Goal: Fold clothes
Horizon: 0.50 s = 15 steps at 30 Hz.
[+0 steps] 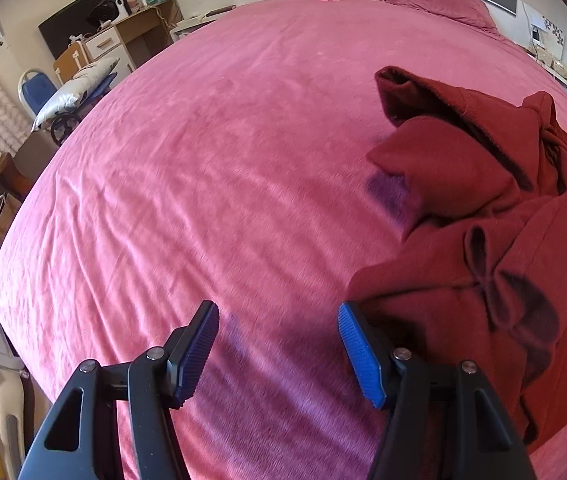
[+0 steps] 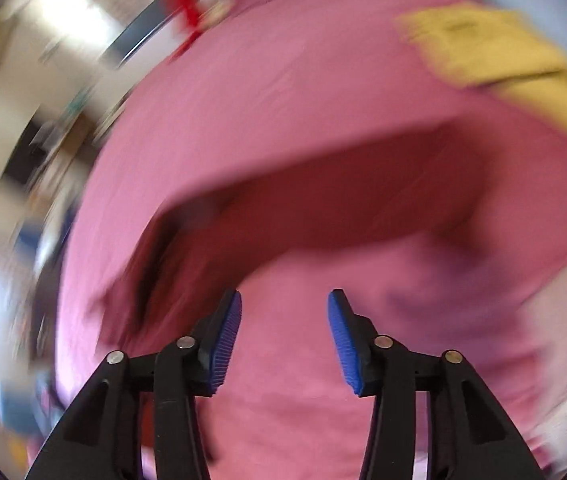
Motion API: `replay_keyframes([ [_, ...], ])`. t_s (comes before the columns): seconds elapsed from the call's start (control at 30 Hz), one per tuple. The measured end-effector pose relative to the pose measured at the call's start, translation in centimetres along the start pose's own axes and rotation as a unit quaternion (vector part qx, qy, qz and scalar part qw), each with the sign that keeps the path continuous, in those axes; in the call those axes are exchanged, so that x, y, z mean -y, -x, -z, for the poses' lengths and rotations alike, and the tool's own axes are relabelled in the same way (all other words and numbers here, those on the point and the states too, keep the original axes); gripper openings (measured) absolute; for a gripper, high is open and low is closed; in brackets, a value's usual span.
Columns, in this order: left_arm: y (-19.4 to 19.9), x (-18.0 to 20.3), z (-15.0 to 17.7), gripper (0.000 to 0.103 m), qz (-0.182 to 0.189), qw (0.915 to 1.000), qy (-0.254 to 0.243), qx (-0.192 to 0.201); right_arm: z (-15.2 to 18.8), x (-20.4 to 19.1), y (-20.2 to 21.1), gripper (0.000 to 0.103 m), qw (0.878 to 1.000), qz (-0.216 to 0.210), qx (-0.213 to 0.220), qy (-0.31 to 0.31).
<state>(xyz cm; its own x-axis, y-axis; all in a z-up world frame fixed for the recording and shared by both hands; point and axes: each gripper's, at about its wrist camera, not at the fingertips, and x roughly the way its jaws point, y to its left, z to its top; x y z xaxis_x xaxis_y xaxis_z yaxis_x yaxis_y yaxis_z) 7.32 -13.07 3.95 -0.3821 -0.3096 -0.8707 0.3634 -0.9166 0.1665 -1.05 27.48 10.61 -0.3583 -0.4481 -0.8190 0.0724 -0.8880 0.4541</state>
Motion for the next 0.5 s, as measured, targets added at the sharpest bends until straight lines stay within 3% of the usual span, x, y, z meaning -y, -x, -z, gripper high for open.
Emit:
replay_keyframes([
  [0.13, 0.4, -0.5, 1.0, 0.064, -0.003, 1.0, 0.007, -0.002, 6.3, -11.3, -5.5, 0.055, 0.987, -0.037, -0.077, 0.133],
  [0.23, 1.2, -1.5, 1.6, 0.064, 0.0, 0.9998, 0.018, 0.005, 10.5, -18.2, -9.4, 0.056, 0.97, -0.035, -0.101, 0.217],
  [0.37, 2.0, -2.7, 2.3, 0.063, 0.002, 0.9995, 0.031, 0.009, 13.7, -24.0, -15.2, 0.056, 0.939, 0.08, -0.084, 0.323],
  [0.4, 2.2, -2.9, 2.5, 0.063, 0.001, 0.9994, 0.032, 0.01, 13.7, -24.1, -16.4, 0.052, 0.933, 0.104, -0.08, 0.334],
  [0.43, 2.3, -3.1, 2.5, 0.063, 0.001, 0.9994, 0.032, 0.012, 13.7, -23.7, -16.9, 0.03, 0.935, 0.108, -0.075, 0.33],
  [0.5, 2.7, -3.6, 2.6, 0.063, 0.0, 0.9994, 0.032, 0.016, 13.2, -22.2, -16.5, 0.016, 0.948, 0.083, -0.069, 0.3],
])
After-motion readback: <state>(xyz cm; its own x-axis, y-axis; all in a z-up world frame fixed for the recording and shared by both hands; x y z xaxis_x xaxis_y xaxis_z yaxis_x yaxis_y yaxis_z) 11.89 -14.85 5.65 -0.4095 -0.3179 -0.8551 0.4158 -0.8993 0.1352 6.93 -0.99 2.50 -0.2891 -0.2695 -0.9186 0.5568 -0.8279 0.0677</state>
